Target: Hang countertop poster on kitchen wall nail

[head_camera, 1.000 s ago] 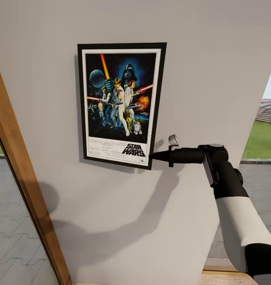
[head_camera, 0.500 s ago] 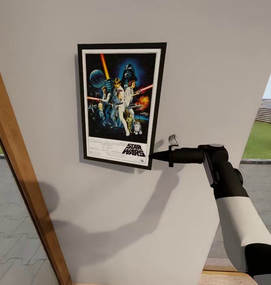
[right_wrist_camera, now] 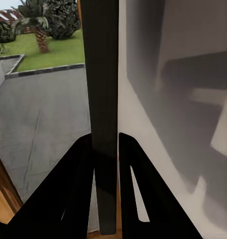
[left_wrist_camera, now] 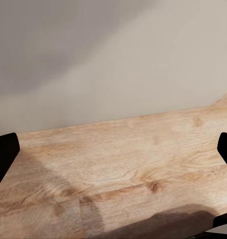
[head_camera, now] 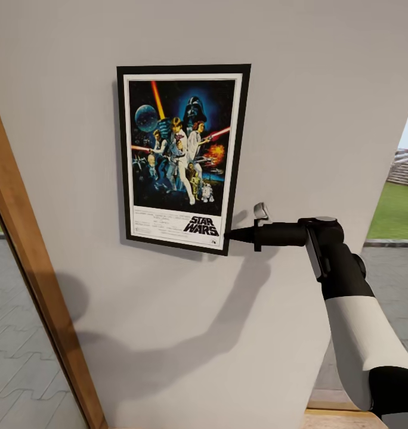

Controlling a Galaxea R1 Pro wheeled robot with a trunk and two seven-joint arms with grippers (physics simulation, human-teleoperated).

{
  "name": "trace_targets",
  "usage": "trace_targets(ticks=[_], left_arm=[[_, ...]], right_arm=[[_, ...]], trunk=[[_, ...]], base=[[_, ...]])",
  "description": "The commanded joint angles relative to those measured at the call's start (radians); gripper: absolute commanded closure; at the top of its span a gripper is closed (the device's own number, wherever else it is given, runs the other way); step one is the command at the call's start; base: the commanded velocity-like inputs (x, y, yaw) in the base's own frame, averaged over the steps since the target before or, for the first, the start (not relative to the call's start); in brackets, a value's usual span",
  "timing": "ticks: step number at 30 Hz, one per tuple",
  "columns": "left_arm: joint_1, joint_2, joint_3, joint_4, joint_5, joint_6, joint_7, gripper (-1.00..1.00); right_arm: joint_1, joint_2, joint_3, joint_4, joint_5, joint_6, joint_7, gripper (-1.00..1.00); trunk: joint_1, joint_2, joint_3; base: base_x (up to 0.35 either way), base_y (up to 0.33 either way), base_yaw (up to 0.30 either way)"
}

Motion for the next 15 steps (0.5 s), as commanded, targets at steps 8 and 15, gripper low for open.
trace_targets(ticks=[8, 15], left_arm=[[0.001, 0.000, 0.004, -0.001, -0.001, -0.001, -0.006, -1.00], [0.002, -0.005, 0.004, -0.004, -0.002, -0.001, -0.006, -1.00]], right_arm=[[0.000, 0.001, -0.002, -0.001, 0.008, 0.013, 0.010, 1.00], [0.001, 0.001, -0.003, -0.001, 0.008, 0.013, 0.010, 1.00]], trunk=[[0.000, -0.001, 0.000], [0.000, -0.001, 0.000]], base=[[0.008, 0.000, 0.000], [0.000, 0.000, 0.000]])
